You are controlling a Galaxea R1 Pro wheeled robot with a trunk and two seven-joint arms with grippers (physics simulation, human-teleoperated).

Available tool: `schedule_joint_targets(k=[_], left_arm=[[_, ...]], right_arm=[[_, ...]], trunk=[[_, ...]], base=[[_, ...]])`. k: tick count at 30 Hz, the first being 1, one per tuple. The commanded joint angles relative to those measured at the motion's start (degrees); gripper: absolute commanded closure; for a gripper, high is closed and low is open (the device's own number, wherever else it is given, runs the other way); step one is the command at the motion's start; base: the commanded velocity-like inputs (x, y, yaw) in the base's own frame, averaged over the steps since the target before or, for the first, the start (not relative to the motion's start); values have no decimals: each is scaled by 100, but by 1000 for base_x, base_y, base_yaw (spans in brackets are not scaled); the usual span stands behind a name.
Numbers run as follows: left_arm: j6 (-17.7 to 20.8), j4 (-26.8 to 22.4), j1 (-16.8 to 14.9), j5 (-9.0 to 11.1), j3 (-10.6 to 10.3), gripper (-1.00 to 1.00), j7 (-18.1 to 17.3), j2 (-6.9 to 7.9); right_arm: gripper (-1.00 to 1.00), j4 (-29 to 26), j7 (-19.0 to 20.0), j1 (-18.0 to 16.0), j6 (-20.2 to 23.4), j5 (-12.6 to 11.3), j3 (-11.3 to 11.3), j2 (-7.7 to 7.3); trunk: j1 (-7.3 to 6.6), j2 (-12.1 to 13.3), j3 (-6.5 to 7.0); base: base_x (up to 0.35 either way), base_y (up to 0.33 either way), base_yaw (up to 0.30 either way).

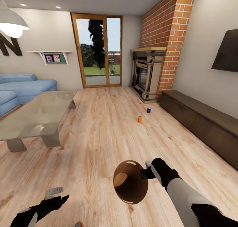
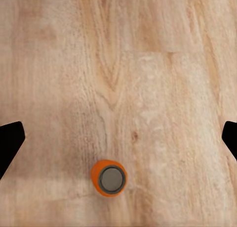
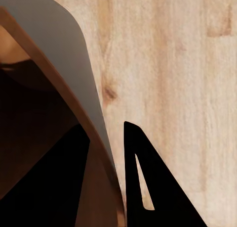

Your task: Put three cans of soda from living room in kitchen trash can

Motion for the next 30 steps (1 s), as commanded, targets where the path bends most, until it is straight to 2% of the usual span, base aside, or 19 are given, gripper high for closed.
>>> schedule_joint_targets(k=[1,6,17,20,23,24,27,30], left_arm=[[-1,0,0,1,0,-100,2,0],[-49,-34,0,9,0,-100,14,0],[-47,-57,-2,3,8,-100,72,-7],[102,-104,-22,9,9,-100,137,-85],[615,-210,-193,4,-2,-100,173,-260],[1056,-268,-437,-2,-9,-100,260,-354],[1710,-298,-931,-12,-13,-100,603,-444],[2171,-272,-1473,-9,-8,-100,1120,-509]], right_arm=[[100,-3,3,-3,6,-109,-13,1],[100,-2,6,-3,6,-109,-13,1],[100,-13,22,-4,53,-109,-39,-14],[100,-32,28,-62,282,-92,-45,-54],[100,-65,34,-348,892,-83,-51,-104],[100,-83,37,-593,1275,-88,-56,-170],[100,-101,40,-968,1605,-69,-59,-291],[100,-71,41,-1409,1699,-59,-53,-438]], trunk=[[0,0,1],[0,0,1],[0,0,1],[44,-81,-35],[109,-201,-94],[131,-241,-116],[197,-361,-189],[263,-482,-266]], base=[[-27,306,0],[-5,191,0],[0,23,0],[0,1,0],[0,0,0],[0,0,0],[0,0,0],[0,0,0]])
